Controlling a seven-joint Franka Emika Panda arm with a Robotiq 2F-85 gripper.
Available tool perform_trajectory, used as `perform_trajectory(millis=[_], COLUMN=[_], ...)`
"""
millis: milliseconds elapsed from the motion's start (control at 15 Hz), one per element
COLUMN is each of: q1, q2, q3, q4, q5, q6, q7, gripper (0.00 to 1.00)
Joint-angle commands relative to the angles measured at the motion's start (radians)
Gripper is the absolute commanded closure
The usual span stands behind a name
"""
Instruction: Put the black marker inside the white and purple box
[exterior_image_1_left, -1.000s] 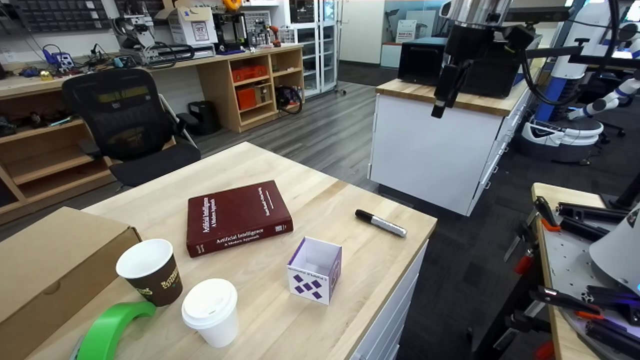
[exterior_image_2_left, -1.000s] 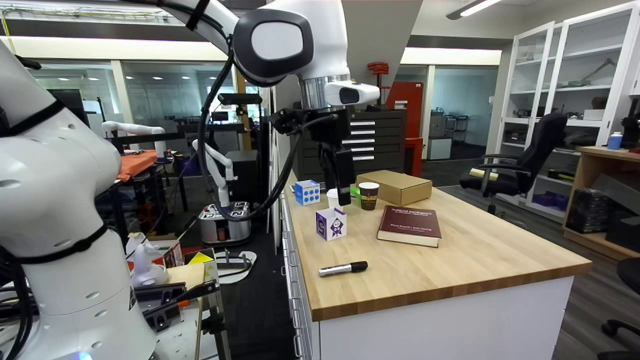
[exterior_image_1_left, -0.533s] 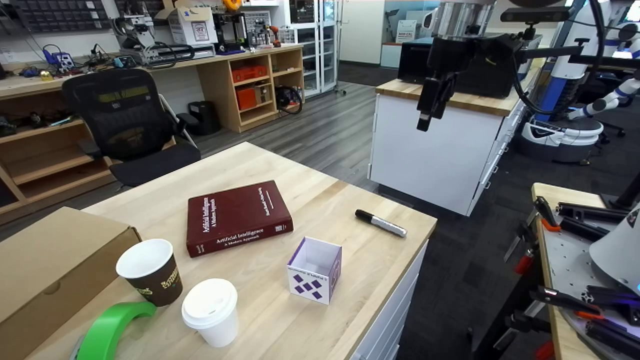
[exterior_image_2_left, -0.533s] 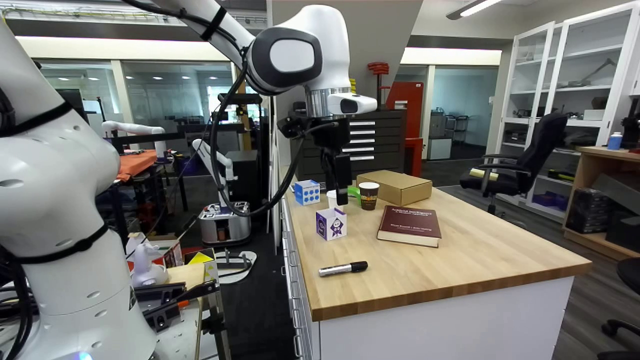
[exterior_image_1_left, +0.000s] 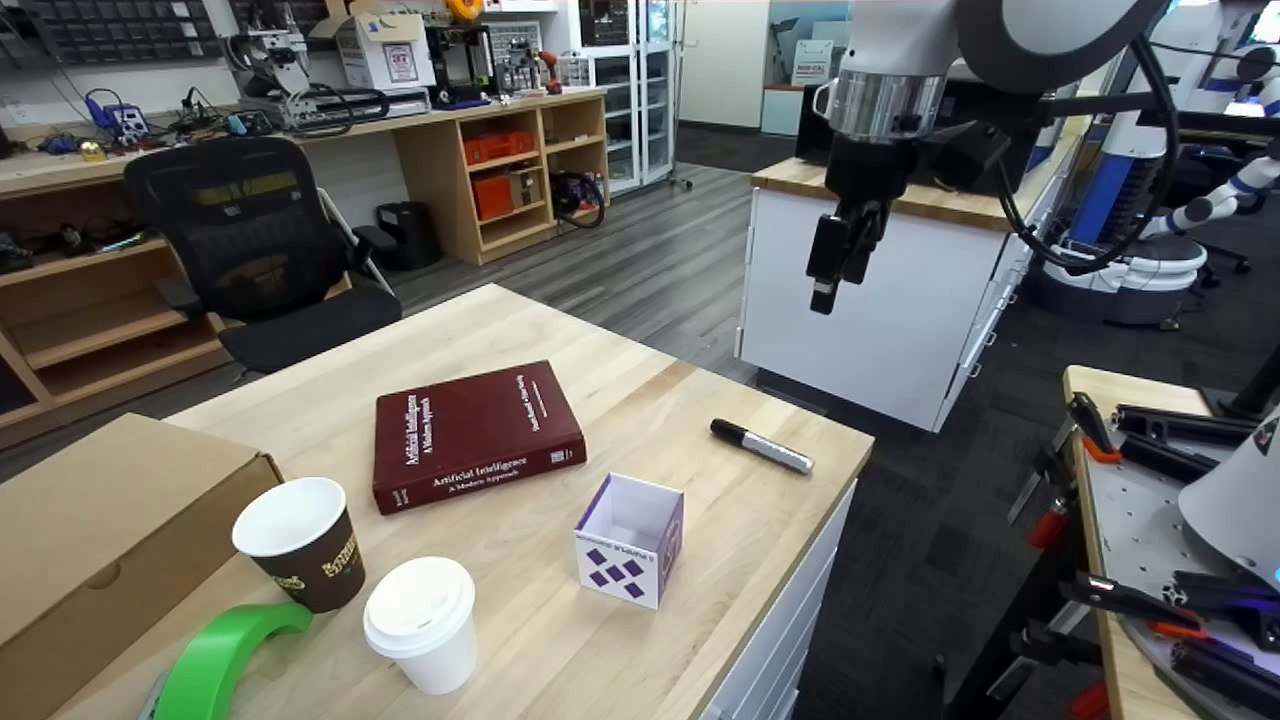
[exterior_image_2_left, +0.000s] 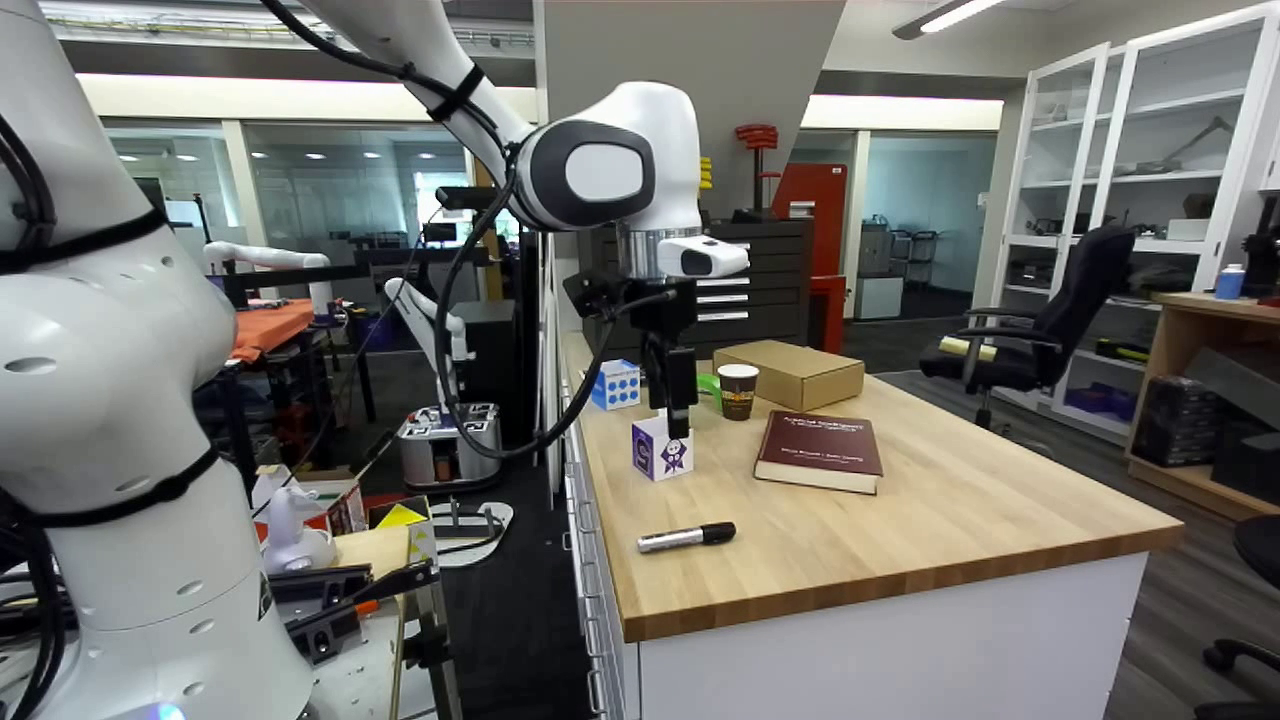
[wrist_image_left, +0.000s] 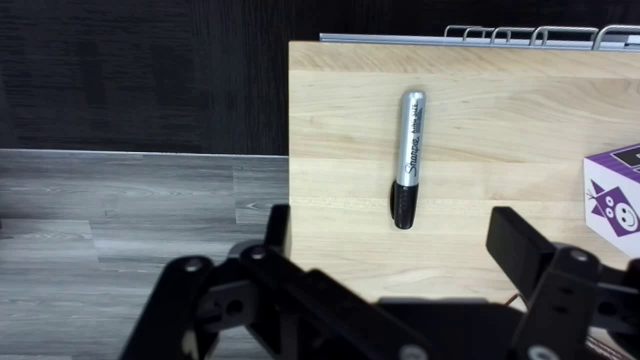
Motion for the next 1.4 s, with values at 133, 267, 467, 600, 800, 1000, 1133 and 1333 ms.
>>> perform_trajectory(millis=[133, 267, 467, 600, 800, 1000, 1133, 1333], q1=[0.044, 0.055, 0.070, 0.069, 0.071, 0.071, 0.071, 0.073], q2=[0.095, 0.120, 0.147, 0.135, 0.140, 0.140, 0.140, 0.148], q3=[0.003, 0.005, 0.007, 0.001, 0.001, 0.001, 0.001, 0.000], q4=[0.011, 0.009, 0.011, 0.002, 0.002, 0.002, 0.002, 0.002], q5=[0.036, 0.046, 0.067, 0.049, 0.048, 0.048, 0.048, 0.060], q6=[0.070, 0.084, 0.093, 0.073, 0.072, 0.072, 0.072, 0.085], q7=[0.007, 0.007, 0.005, 0.000, -0.001, -0.001, -0.001, -0.020], gripper=[0.00, 0.00, 0.00, 0.00, 0.00, 0.00, 0.00, 0.00])
